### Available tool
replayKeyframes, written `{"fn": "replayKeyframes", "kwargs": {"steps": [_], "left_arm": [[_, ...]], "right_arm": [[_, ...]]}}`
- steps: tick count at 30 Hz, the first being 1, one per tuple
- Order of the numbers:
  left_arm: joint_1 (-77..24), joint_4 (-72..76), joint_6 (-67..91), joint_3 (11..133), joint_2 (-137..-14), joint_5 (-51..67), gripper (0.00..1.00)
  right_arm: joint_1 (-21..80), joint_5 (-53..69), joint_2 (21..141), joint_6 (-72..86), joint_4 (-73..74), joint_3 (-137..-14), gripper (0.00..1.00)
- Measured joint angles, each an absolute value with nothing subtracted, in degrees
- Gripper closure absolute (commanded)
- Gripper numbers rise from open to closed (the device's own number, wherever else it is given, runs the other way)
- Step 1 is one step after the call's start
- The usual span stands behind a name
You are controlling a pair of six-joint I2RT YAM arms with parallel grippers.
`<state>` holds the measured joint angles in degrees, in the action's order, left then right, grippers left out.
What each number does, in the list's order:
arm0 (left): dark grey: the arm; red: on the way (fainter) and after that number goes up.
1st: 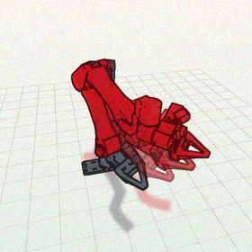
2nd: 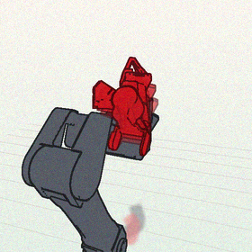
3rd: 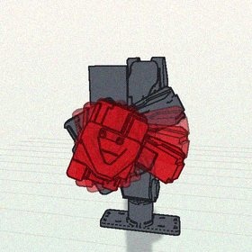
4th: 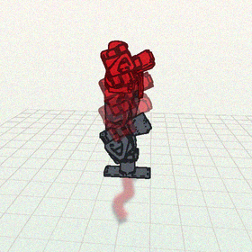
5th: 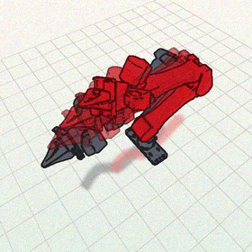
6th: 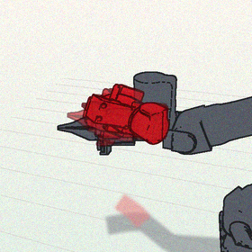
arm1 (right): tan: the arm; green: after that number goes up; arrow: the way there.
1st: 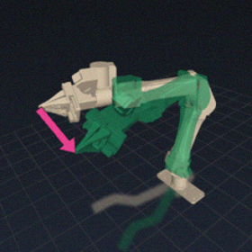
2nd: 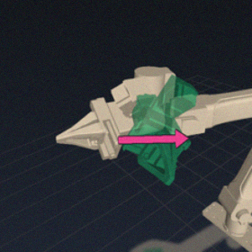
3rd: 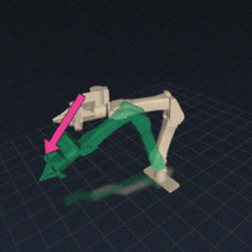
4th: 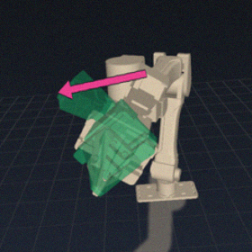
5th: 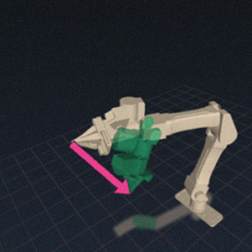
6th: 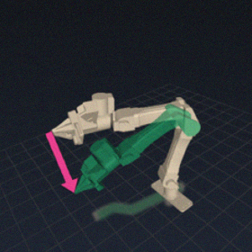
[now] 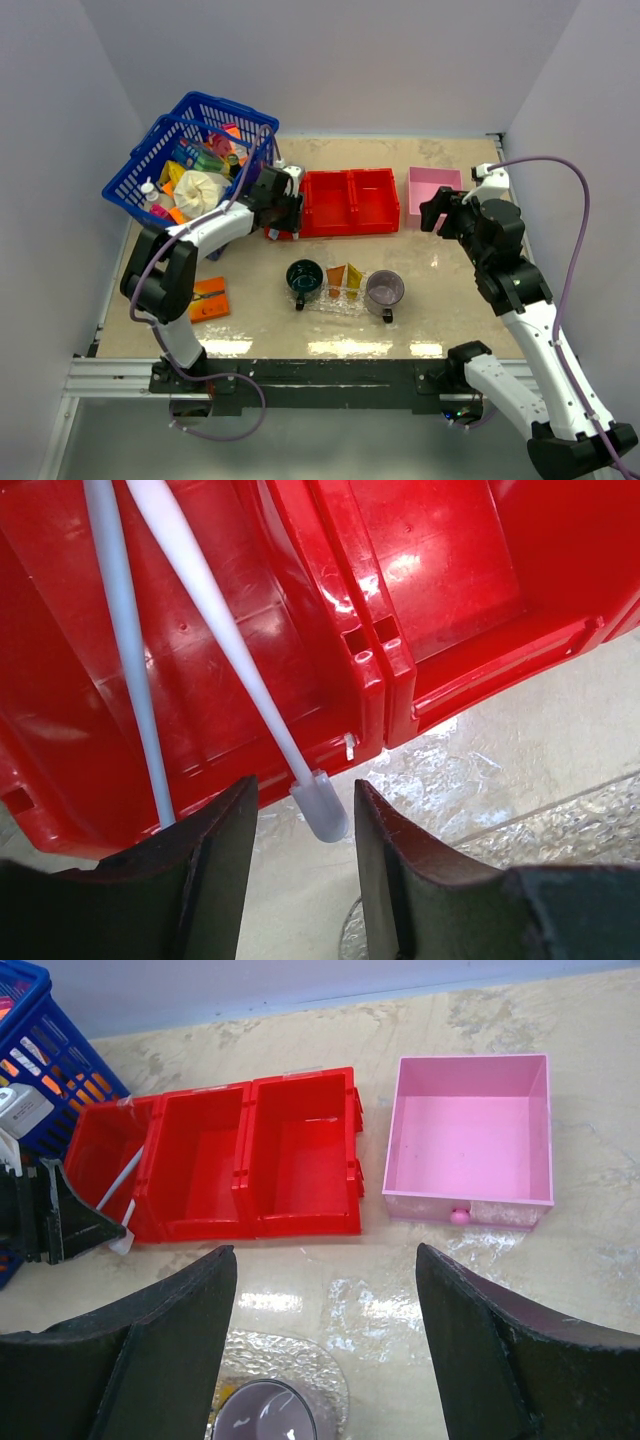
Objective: Prepare toiletry sets of a toothbrush and toothpaste on the tray
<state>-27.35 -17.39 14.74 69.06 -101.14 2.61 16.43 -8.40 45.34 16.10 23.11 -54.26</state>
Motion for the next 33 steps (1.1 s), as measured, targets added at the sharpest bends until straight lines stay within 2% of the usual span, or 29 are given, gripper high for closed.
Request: {"fn": "replayKeyframes", "kwargs": {"steps": [33], "left_arm": [[-28.6, -17.3, 16.0, 68.9, -102.9, 1.7, 0.57]], "right_arm": [[16.4, -8.2, 45.3, 16.0, 23.1, -54.0, 0.25]]}}
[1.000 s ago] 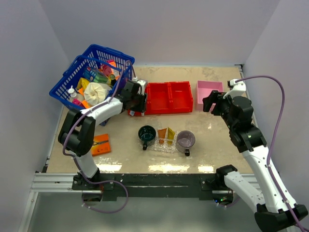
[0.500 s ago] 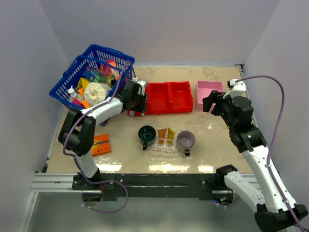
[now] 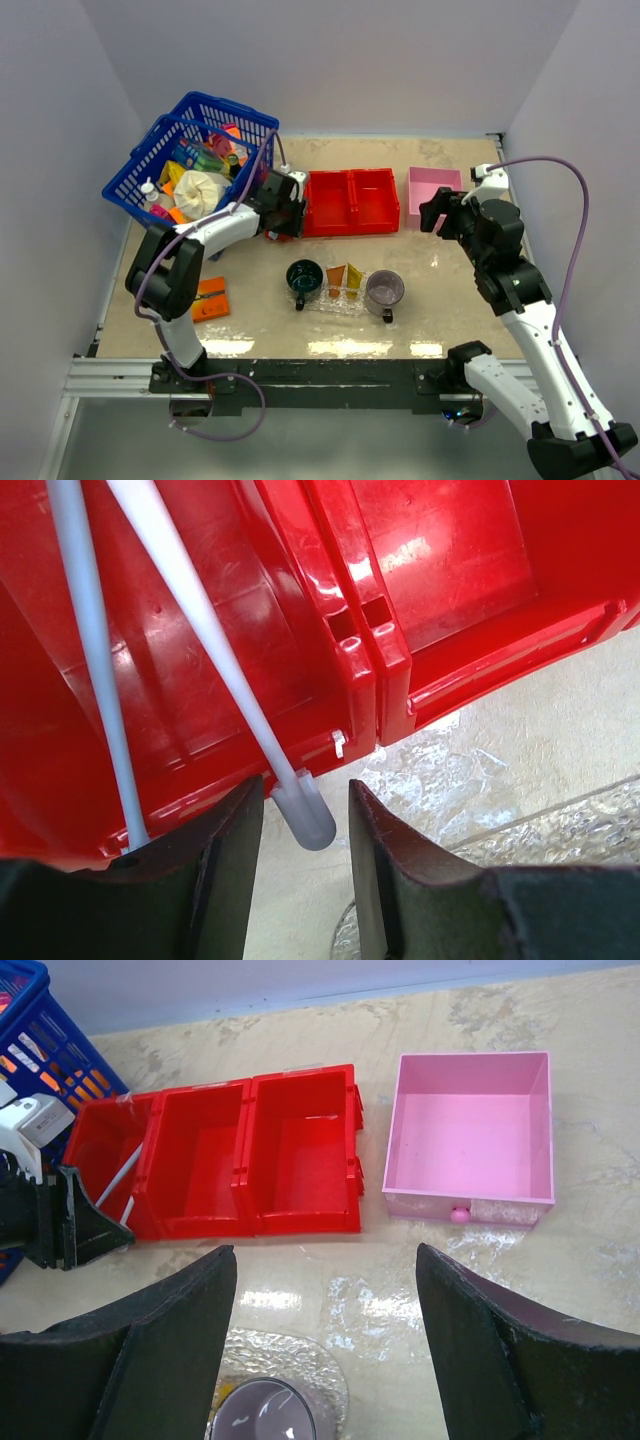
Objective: Prepare toiletry sets of a toothbrush and toothpaste on the tray
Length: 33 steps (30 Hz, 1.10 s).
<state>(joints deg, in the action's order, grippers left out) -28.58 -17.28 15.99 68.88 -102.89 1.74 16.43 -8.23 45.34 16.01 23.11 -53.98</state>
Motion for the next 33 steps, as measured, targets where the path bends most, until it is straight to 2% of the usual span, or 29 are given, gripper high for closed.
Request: {"fn": "replayKeyframes", "kwargs": {"steps": [6, 21, 33], "left_arm": [[-29.3, -17.8, 15.9, 68.9, -103.4, 0.2, 0.62], [-29.4, -19.6, 15.8, 69.2, -103.2, -1.9, 0.85], [-29.4, -25.8, 13.3, 72.1, -96.3, -4.9, 0.99]], "right_arm": [[16.4, -8.2, 45.3, 16.0, 23.1, -54.0, 0.25], [16.4, -8.3, 45.3, 16.0, 23.1, -54.0, 0.25], [16.4, -7.7, 45.5, 16.0, 22.3, -54.0, 0.27]]}}
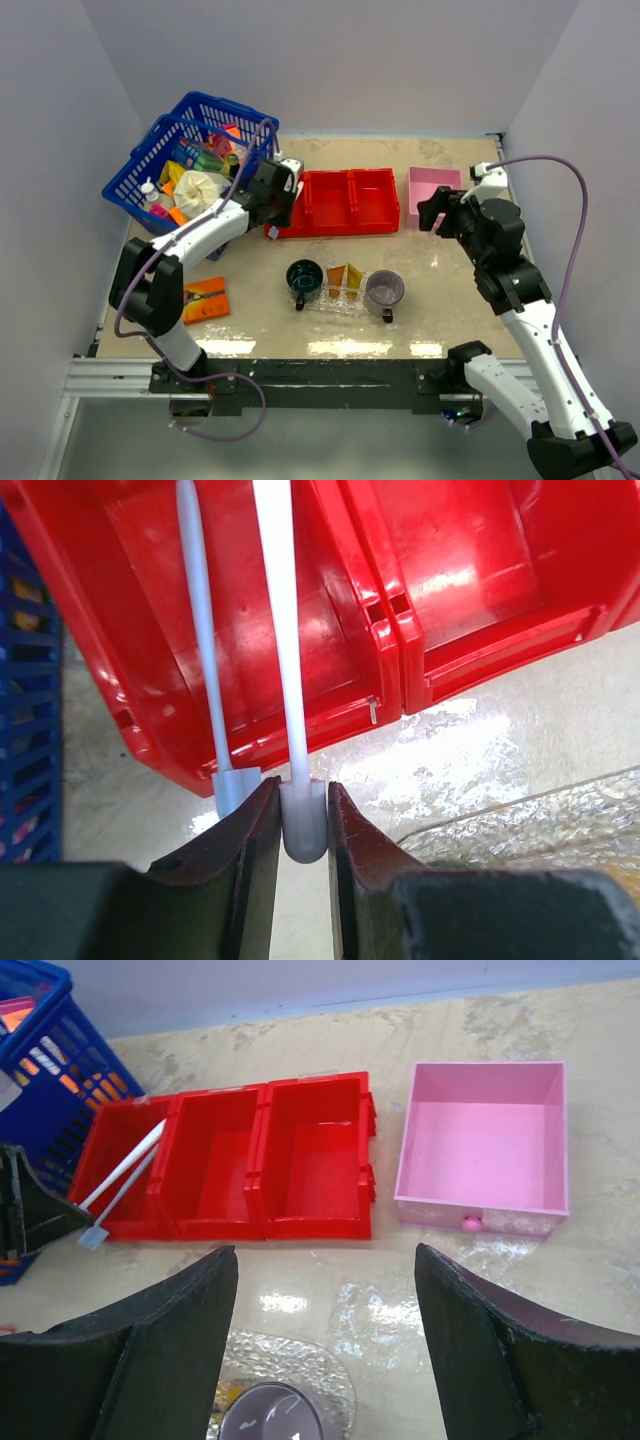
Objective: Prepare toiletry sets of a toothbrush and toothpaste on the tray
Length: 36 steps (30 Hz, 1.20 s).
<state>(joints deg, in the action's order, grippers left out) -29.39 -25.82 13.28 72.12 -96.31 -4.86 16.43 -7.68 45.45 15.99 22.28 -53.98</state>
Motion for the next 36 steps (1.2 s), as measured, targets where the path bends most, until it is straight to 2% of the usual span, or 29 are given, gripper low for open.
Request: {"fn": "replayKeyframes", "kwargs": {"steps": [5, 10, 13, 17, 26, 36], "left_arm": [[-29.4, -28.3, 11.3, 73.8, -94.2, -4.8, 1.0], [-29.5, -31.9, 9.0, 75.2, -91.1, -2.3, 1.0], [-29.5, -34.5, 7.7, 76.4, -89.0, 0.3, 1.0], [-29.6, -38.1, 6.1, 78.6, -86.3, 3.0, 1.0], [-29.8, -45.7, 1.7, 82.3, -82.4, 10.7, 1.0], [-30.2, -49.8, -1.3, 82.8, -77.9, 17.8, 1.0]], "right_arm": [[16.4, -0.8, 46.9, 16.0, 19.5, -54.0, 0.33], [17.6, 10.5, 50.2, 15.5, 14.4, -54.0, 0.34], [22.6, 13.0, 52.1, 14.0, 12.4, -54.5, 0.34], [33.9, 14.2, 56.4, 9.6, 10.9, -57.6, 0.34], [46.3, 11.0, 65.9, -1.5, 8.9, -62.2, 0.37], [50.5, 0.5, 71.7, -13.0, 8.4, -64.8, 0.36]]}}
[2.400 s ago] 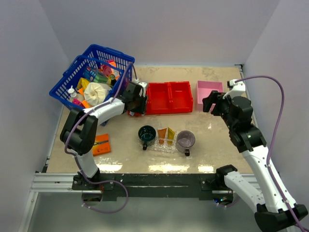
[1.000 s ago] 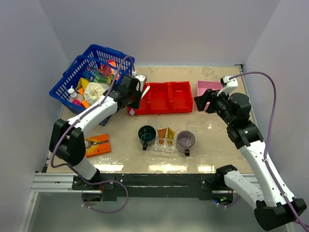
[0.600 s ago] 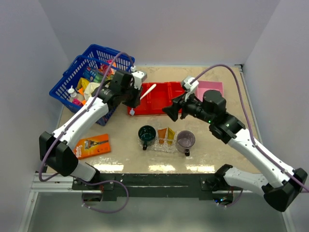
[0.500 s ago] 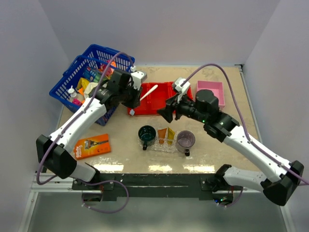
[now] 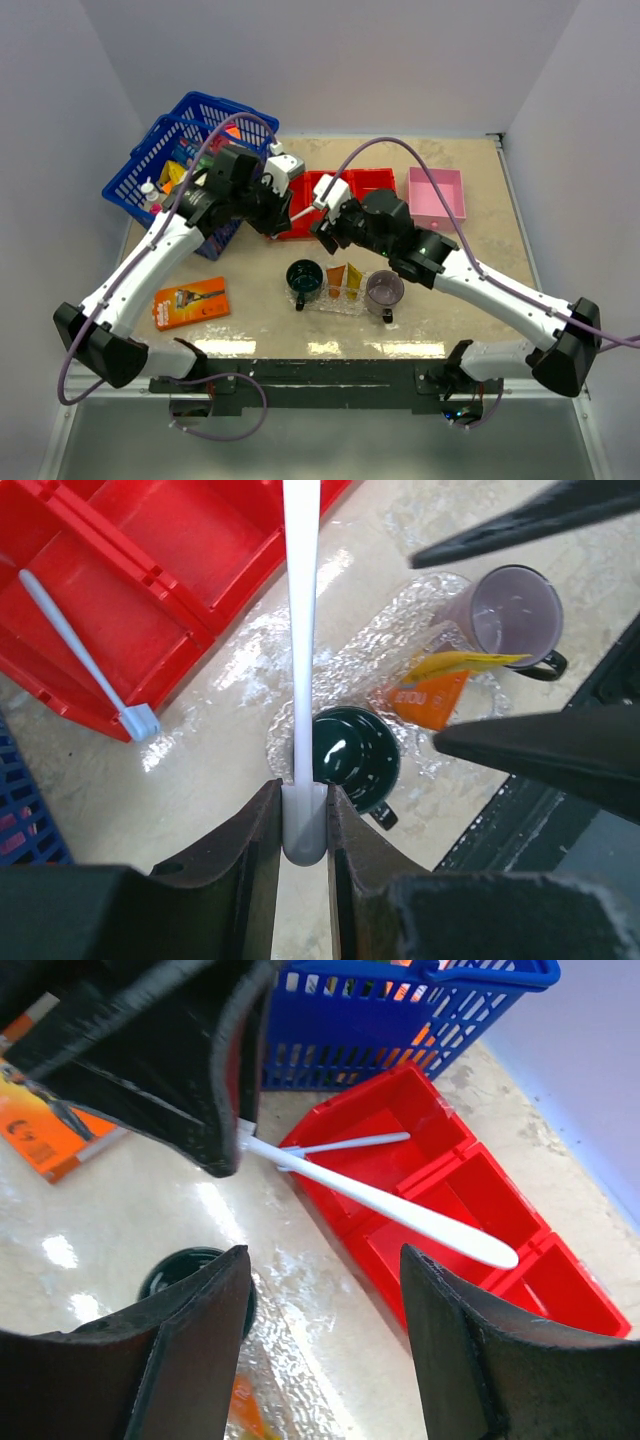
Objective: Prepare toiletry sets of a toothbrush and toothpaste on the tray
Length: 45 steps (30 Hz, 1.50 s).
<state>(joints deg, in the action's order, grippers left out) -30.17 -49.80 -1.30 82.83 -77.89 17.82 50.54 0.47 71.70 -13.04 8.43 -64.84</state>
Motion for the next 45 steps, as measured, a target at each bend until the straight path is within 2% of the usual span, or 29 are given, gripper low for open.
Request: {"fn": "replayKeyframes", "kwargs": {"steps": [15, 18, 22, 27, 28, 33, 36, 37, 39, 40, 43, 44, 45], "left_arm": [[-31.3, -50.7, -2.6, 82.7, -73.7, 24.3, 1.0], [-31.3, -50.8, -2.6, 82.7, -73.2, 24.6, 1.0], [-31.3, -50.8, -2.7, 82.7, -73.1, 26.0, 1.0], [-31.2, -49.8, -2.7, 82.7, -73.1, 26.9, 0.99], [-31.1, -49.4, -2.7, 82.7, -73.1, 27.0, 0.98], [-31.1, -47.6, -2.6, 82.7, -73.1, 27.6, 0.86], [-31.1, -46.5, -2.6, 82.7, -73.2, 27.9, 0.77], [-31.1, -45.9, -2.6, 82.7, -73.2, 28.0, 0.74], [-31.1, -45.2, -2.4, 82.7, -73.3, 28.2, 0.63], [-31.1, -45.0, -2.2, 82.7, -73.3, 28.2, 0.61], [-31.1, -43.6, -1.5, 82.7, -73.4, 28.2, 0.44], [-30.9, -42.8, -0.9, 82.7, -73.5, 27.9, 0.36], [-30.8, -42.4, -0.9, 82.7, -73.5, 27.7, 0.32]], "right_arm": [[52.1, -3.4, 75.5, -20.5, 4.6, -64.9, 0.38], [52.5, -3.6, 76.6, -21.7, 4.6, -64.9, 0.42], [53.1, -4.0, 76.8, -22.8, 3.9, -64.9, 0.56], [54.0, -4.6, 76.8, -24.3, 3.9, -64.7, 0.68], [54.1, -4.6, 76.8, -24.6, 4.0, -64.6, 0.73], [54.9, -4.6, 76.9, -25.4, 4.5, -64.2, 0.82], [55.3, -4.5, 76.9, -26.0, 4.7, -64.0, 0.91], [55.5, -4.5, 76.9, -26.2, 4.8, -63.8, 0.97], [55.7, -4.4, 76.9, -26.4, 4.7, -63.5, 1.0], [55.8, -4.5, 76.9, -26.5, 4.6, -63.5, 1.0], [55.8, -4.5, 76.8, -26.5, 3.3, -63.5, 1.0], [55.8, -4.6, 76.7, -26.4, 2.8, -63.5, 1.0], [55.8, -4.6, 76.7, -26.5, 2.2, -63.5, 1.0]]}}
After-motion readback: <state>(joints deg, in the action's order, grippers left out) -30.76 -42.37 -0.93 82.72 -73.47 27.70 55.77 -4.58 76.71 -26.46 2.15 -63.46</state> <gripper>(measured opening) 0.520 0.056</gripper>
